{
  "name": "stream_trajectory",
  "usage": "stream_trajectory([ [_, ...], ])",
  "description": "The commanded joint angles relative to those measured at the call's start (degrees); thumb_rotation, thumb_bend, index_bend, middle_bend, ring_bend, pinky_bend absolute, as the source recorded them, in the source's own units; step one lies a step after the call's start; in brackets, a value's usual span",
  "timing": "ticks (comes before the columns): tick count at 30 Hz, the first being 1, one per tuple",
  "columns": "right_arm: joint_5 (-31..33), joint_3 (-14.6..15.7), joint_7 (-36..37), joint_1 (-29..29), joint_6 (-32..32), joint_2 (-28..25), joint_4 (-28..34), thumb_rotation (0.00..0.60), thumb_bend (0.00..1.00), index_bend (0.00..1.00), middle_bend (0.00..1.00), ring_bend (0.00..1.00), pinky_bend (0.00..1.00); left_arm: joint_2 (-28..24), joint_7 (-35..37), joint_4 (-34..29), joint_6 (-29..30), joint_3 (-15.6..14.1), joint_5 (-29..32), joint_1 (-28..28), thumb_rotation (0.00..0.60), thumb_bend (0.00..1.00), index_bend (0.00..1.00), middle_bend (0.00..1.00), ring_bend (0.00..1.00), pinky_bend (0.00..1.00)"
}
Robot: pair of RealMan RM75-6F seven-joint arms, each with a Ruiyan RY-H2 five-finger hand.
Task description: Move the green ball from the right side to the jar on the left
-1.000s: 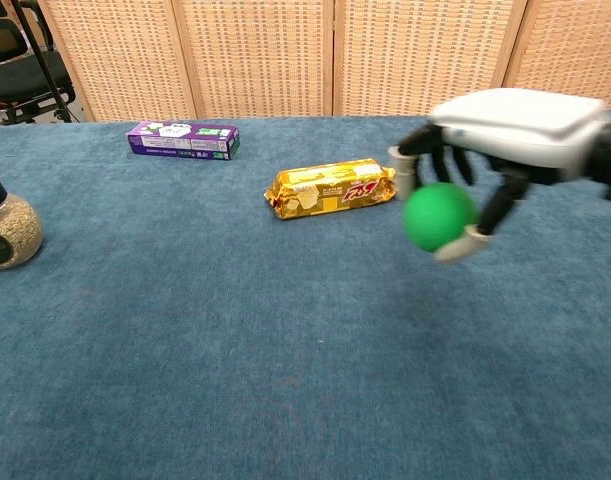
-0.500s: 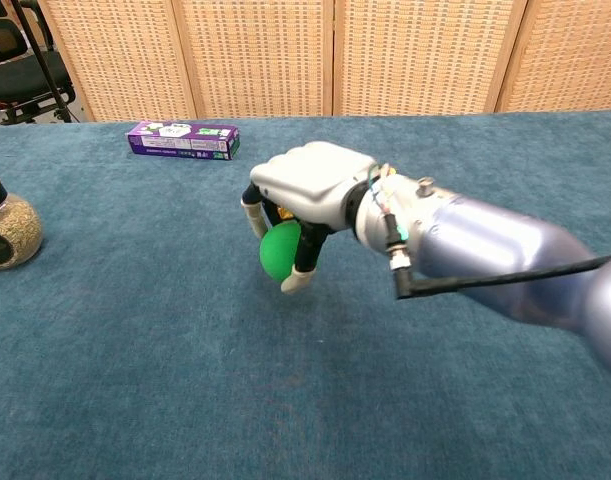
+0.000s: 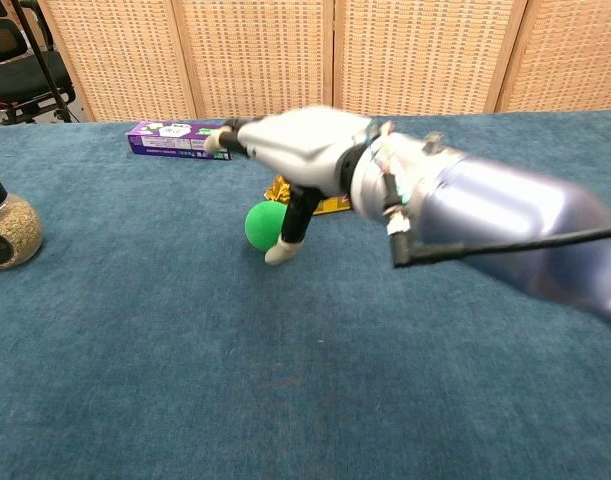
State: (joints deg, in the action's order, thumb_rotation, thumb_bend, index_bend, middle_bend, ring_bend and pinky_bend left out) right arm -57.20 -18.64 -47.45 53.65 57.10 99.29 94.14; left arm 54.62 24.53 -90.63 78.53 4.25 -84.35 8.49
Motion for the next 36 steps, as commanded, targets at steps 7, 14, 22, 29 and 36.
stream_trajectory([
  [7,-20.16,7.55,14.12,-20.78,18.76,-32.07,21.27,0.600,0.00,0.00,0.00,0.00,0.00,1.39,-3.82,-0.88,3.36,1.19,-9.79,4.51,0.600,0.00,0.00,0.00,0.00,0.00],
  [14,-31.36,14.34,34.93,-32.69,30.40,-39.49,8.25,0.600,0.00,0.00,0.00,0.00,0.00,1.59,-12.38,-9.20,-2.82,3.58,-10.51,11.04,0.600,0.00,0.00,0.00,0.00,0.00],
  [22,-32.32,17.38,49.07,-42.18,39.67,-39.90,-0.63,0.600,0.00,0.00,0.00,0.00,0.00,7.75,-30.26,-16.15,-19.76,6.53,0.98,21.57,0.600,0.00,0.00,0.00,0.00,0.00],
  [29,-31.83,16.98,53.04,-46.17,43.63,-38.69,-3.27,0.600,0.00,0.00,0.00,0.00,0.00,16.73,-41.57,-14.12,-26.19,8.13,14.14,28.24,0.600,0.00,0.00,0.00,0.00,0.00],
  [36,-30.70,16.79,57.21,-47.36,41.57,-36.94,-7.70,0.600,0.00,0.00,0.00,0.00,0.00,26.93,-51.61,-8.02,-28.79,8.41,25.70,35.53,0.600,0.00,0.00,0.00,0.00,0.00],
])
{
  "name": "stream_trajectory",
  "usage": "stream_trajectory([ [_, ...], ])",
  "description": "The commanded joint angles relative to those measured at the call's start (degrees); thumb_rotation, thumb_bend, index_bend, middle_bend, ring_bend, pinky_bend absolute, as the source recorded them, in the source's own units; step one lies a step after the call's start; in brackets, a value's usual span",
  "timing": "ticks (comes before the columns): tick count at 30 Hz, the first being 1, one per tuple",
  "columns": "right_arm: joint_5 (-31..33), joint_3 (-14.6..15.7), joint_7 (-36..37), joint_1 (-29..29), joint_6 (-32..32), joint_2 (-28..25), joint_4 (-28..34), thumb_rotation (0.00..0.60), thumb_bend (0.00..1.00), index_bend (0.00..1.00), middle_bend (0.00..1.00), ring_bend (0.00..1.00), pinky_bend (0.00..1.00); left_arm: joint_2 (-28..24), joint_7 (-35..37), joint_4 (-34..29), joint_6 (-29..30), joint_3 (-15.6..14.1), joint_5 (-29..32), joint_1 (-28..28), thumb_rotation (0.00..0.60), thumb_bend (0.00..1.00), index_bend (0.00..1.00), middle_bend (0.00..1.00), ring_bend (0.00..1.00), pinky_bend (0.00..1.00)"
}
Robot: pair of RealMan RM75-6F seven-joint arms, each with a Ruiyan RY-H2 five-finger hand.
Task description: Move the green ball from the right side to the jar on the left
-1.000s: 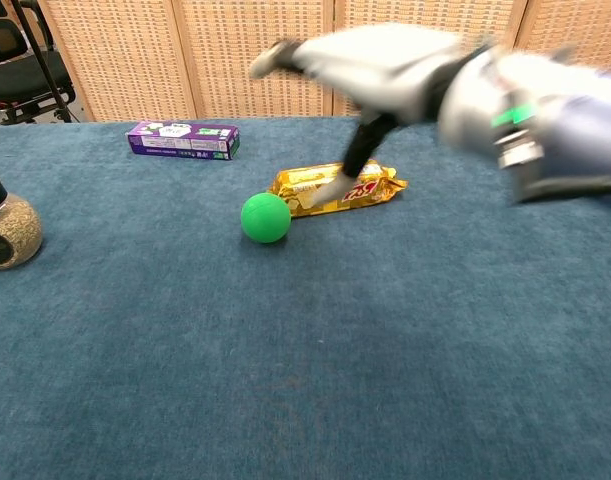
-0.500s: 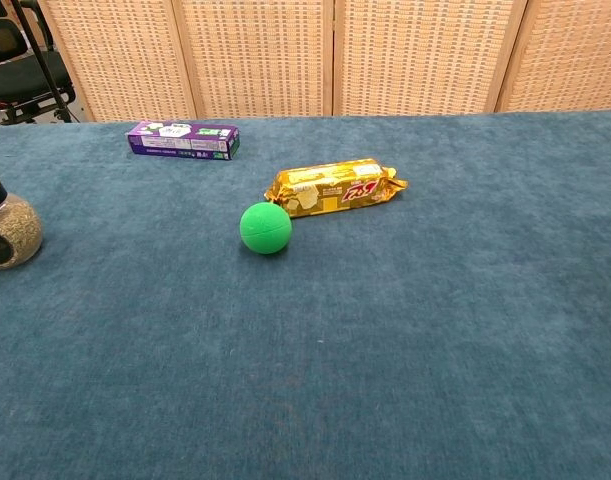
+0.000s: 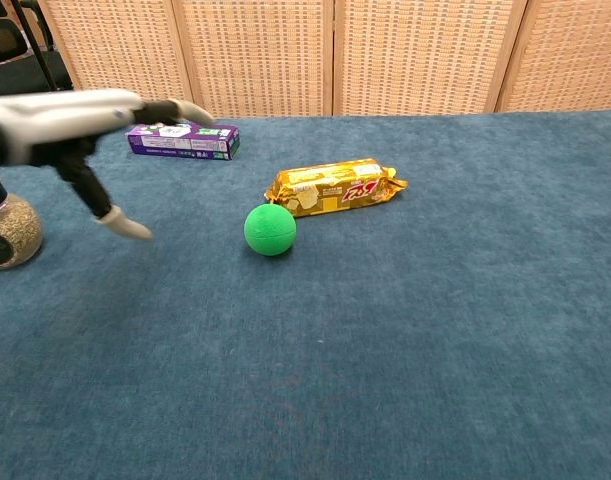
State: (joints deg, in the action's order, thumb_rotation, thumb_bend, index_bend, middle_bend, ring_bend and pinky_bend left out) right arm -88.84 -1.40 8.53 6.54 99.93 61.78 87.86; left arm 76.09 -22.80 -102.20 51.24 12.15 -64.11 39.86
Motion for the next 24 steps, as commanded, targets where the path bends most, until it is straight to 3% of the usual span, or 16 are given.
stream_trajectory([
  [1,1.33,-0.78,1.64,-0.20,-1.66,0.58,-1.66,0.600,0.00,0.00,0.00,0.00,0.00,6.53,-4.83,4.29,-1.48,0.52,6.42,4.80,0.600,0.00,0.00,0.00,0.00,0.00],
  [14,2.57,-3.25,2.67,-0.11,-3.76,-0.04,-2.29,0.600,0.00,0.00,0.00,0.00,0.00,19.51,-9.03,17.86,-2.13,0.90,14.24,12.17,0.600,0.00,0.00,0.00,0.00,0.01],
  [19,2.93,-3.94,3.53,-0.18,-4.46,-0.21,-2.18,0.600,0.00,0.00,0.00,0.00,0.00,23.38,-11.67,21.18,1.76,0.51,16.06,12.90,0.600,0.00,0.01,0.00,0.00,0.13],
  [22,3.14,-4.25,4.33,-0.31,-4.84,-0.38,-2.21,0.600,0.00,0.00,0.00,0.00,0.00,24.91,-11.70,22.43,1.79,0.74,17.25,13.37,0.600,0.02,0.09,0.02,0.03,0.23],
  [24,3.35,-4.55,4.97,-0.47,-4.98,-0.52,-2.27,0.600,0.00,0.00,0.00,0.00,0.00,27.03,-11.23,24.63,3.25,0.82,16.12,13.59,0.600,0.06,0.18,0.11,0.12,0.32],
])
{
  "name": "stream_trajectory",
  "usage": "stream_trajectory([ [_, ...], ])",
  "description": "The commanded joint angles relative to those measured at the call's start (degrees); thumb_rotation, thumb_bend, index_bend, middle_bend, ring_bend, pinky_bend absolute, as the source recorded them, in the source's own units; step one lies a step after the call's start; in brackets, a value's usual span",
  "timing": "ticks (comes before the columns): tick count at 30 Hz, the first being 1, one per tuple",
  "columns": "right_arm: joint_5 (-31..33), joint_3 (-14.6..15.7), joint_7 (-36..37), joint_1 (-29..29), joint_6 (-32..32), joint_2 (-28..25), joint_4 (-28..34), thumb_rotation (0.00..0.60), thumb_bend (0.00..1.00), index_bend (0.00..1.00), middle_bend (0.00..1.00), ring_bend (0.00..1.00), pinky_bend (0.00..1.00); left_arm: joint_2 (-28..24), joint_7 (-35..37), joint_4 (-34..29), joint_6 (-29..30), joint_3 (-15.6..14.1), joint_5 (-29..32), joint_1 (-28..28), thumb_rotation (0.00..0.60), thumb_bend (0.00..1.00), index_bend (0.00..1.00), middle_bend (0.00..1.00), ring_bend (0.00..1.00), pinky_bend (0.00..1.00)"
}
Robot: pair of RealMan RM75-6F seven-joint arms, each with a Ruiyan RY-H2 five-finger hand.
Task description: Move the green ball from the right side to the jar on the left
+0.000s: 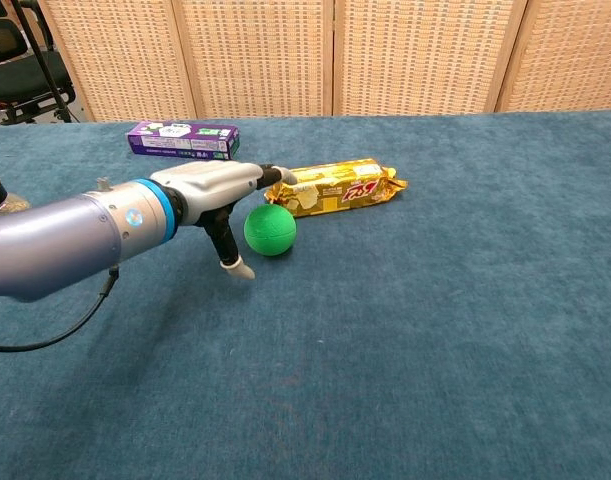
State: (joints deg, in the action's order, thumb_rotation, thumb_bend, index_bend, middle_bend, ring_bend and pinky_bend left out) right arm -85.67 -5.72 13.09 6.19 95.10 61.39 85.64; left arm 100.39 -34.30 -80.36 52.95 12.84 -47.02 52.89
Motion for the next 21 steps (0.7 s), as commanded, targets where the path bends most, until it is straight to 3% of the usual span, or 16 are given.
stream_trajectory([
  [1,0.16,-0.32,0.58,-0.17,-0.23,-0.18,-0.09,0.600,0.00,0.00,0.00,0.00,0.00,3.53,0.47,3.68,2.12,0.05,-1.46,0.55,0.600,0.09,0.24,0.17,0.17,0.37],
  [4,0.17,-0.60,0.89,-0.31,-0.35,-0.20,-0.25,0.600,0.00,0.00,0.00,0.00,0.00,5.48,0.76,5.76,4.04,-0.16,-2.78,0.32,0.600,0.16,0.36,0.29,0.27,0.46],
  [11,0.28,-1.14,1.45,-0.61,-0.55,-0.23,-0.42,0.600,0.00,0.00,0.00,0.00,0.00,6.85,1.83,7.24,4.96,-0.09,-4.29,-0.07,0.600,0.31,0.55,0.44,0.43,0.58],
  [21,0.41,-1.59,1.53,-0.97,-1.15,-0.31,-0.23,0.600,0.00,0.00,0.00,0.00,0.00,2.86,5.88,3.20,8.58,0.37,-9.90,-2.46,0.600,0.33,0.59,0.47,0.45,0.59],
])
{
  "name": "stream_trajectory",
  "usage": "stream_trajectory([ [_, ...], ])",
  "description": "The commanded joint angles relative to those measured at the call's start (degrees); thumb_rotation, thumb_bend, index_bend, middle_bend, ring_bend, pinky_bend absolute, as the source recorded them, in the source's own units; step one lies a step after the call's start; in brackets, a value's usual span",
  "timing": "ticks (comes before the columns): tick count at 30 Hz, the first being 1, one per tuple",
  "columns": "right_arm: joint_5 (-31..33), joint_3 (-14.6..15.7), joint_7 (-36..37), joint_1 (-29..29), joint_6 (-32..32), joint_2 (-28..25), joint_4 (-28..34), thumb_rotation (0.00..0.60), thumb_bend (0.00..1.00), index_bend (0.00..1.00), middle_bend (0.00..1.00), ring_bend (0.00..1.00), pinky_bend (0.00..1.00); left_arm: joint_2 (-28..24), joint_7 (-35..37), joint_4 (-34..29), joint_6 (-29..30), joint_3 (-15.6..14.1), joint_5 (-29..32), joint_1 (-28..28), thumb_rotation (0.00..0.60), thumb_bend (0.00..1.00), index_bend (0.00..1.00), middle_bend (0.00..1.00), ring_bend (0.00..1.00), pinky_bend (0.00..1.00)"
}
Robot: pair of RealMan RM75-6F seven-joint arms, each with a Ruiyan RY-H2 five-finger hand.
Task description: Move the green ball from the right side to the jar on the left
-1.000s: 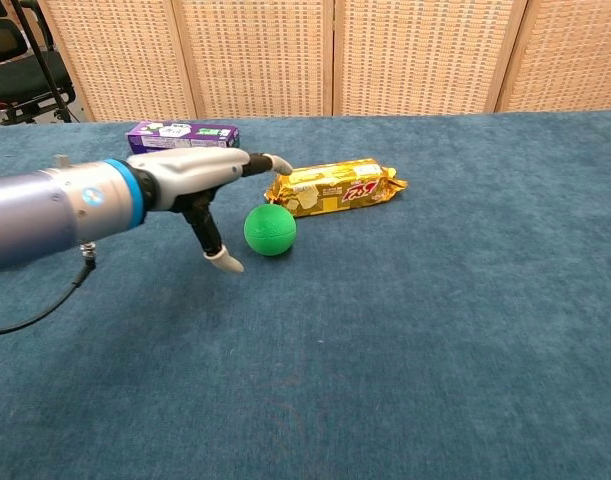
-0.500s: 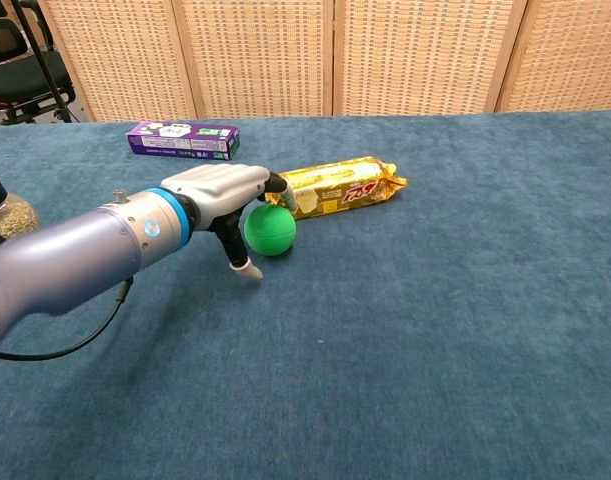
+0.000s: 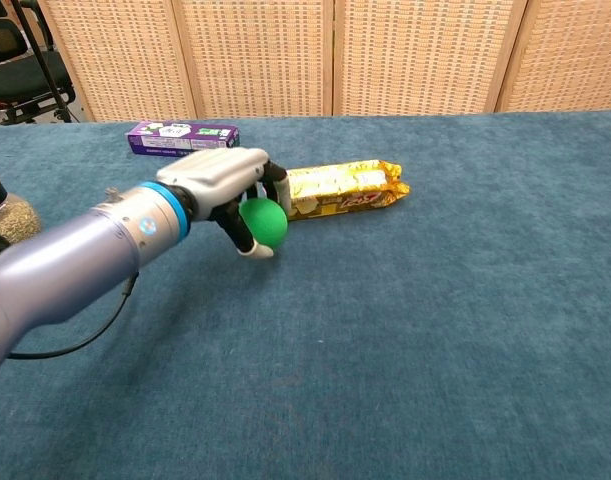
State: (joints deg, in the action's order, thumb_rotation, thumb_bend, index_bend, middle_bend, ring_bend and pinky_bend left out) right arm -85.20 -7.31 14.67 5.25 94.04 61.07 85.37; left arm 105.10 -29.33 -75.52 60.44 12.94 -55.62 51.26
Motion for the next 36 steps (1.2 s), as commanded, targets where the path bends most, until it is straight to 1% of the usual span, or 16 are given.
stream_trajectory([
  [1,-0.07,-0.01,-0.09,-0.04,-0.15,0.02,0.06,0.600,0.00,0.00,0.00,0.00,0.00,-2.61,1.12,-2.24,1.45,0.40,-1.60,-1.11,0.600,0.33,0.59,0.47,0.45,0.59],
  [3,-0.17,-0.02,-0.34,-0.07,-0.31,0.06,0.10,0.600,0.00,0.00,0.00,0.00,0.00,-5.78,2.32,-4.60,2.60,1.10,-2.40,-2.25,0.600,0.33,0.59,0.47,0.45,0.59],
  [4,-0.32,0.04,-0.60,-0.07,-0.45,0.11,0.19,0.600,0.00,0.00,0.00,0.00,0.00,-9.50,4.56,-6.36,4.87,2.75,-2.68,-4.05,0.600,0.33,0.59,0.47,0.45,0.59],
  [5,-0.35,0.03,-0.84,-0.08,-0.51,0.14,0.33,0.600,0.00,0.00,0.00,0.00,0.00,-12.92,6.63,-8.48,5.09,2.86,-3.50,-5.47,0.600,0.33,0.59,0.47,0.45,0.59],
  [9,-0.47,-0.02,-1.26,-0.22,-0.56,0.10,0.72,0.600,0.00,0.00,0.00,0.00,0.00,-20.61,11.77,-11.17,4.49,2.77,-3.95,-9.02,0.600,0.33,0.59,0.47,0.45,0.59],
  [10,-0.54,-0.03,-1.36,-0.26,-0.55,0.09,0.80,0.600,0.00,0.00,0.00,0.00,0.00,-22.59,13.42,-11.19,4.28,2.66,-3.97,-10.11,0.600,0.33,0.59,0.47,0.45,0.59],
  [12,-0.77,0.05,-1.68,-0.34,-0.57,0.12,0.94,0.600,0.00,0.00,0.00,0.00,0.00,-27.28,18.27,-9.26,5.18,2.67,-3.29,-13.82,0.600,0.33,0.59,0.47,0.45,0.59],
  [15,-1.06,0.12,-2.32,-0.30,-0.84,0.26,1.13,0.600,0.00,0.00,0.00,0.00,0.00,-31.35,27.32,-5.52,5.80,2.18,-5.56,-17.92,0.600,0.32,0.59,0.47,0.45,0.59],
  [19,-1.35,0.13,-2.89,-0.33,-0.83,0.39,1.43,0.600,0.00,0.00,0.00,0.00,0.00,-33.85,35.72,-2.04,4.63,1.36,-6.83,-21.04,0.600,0.32,0.59,0.47,0.45,0.59],
  [22,-1.59,0.15,-3.23,-0.41,-0.71,0.42,1.67,0.600,0.00,0.00,0.00,0.00,0.00,-34.87,40.21,0.68,3.74,0.32,-7.81,-22.90,0.600,0.32,0.59,0.47,0.45,0.59],
  [23,-1.73,0.18,-3.45,-0.45,-0.67,0.46,1.77,0.600,0.00,0.00,0.00,0.00,0.00,-35.52,42.98,2.57,2.72,-0.64,-8.11,-24.29,0.600,0.32,0.59,0.47,0.45,0.59],
  [26,-1.93,0.25,-3.77,-0.52,-0.75,0.51,2.00,0.600,0.00,0.00,0.00,0.00,0.00,-35.76,47.58,6.85,0.16,-2.23,-8.26,-26.39,0.600,0.33,0.59,0.47,0.45,0.59],
  [28,-2.07,0.33,-4.02,-0.52,-0.91,0.55,2.06,0.600,0.00,0.00,0.00,0.00,0.00,-35.88,49.97,10.15,-3.95,-3.02,-6.23,-27.51,0.600,0.33,0.59,0.47,0.45,0.59],
  [31,-2.13,0.28,-4.13,-0.50,-1.07,0.58,2.17,0.600,0.00,0.00,0.00,0.00,0.00,-35.85,51.15,13.71,-8.62,-3.76,-5.13,-27.88,0.600,0.33,0.59,0.47,0.45,0.59],
  [34,-2.15,0.21,-4.17,-0.49,-1.15,0.55,2.33,0.600,0.00,0.00,0.00,0.00,0.00,-35.32,49.99,15.90,-11.67,-4.26,-4.28,-27.57,0.600,0.32,0.59,0.47,0.45,0.59],
  [36,-2.17,0.16,-4.24,-0.49,-1.22,0.55,2.41,0.600,0.00,0.00,0.00,0.00,0.00,-34.59,48.89,17.54,-15.16,-4.55,-3.56,-26.71,0.600,0.32,0.59,0.47,0.45,0.58],
])
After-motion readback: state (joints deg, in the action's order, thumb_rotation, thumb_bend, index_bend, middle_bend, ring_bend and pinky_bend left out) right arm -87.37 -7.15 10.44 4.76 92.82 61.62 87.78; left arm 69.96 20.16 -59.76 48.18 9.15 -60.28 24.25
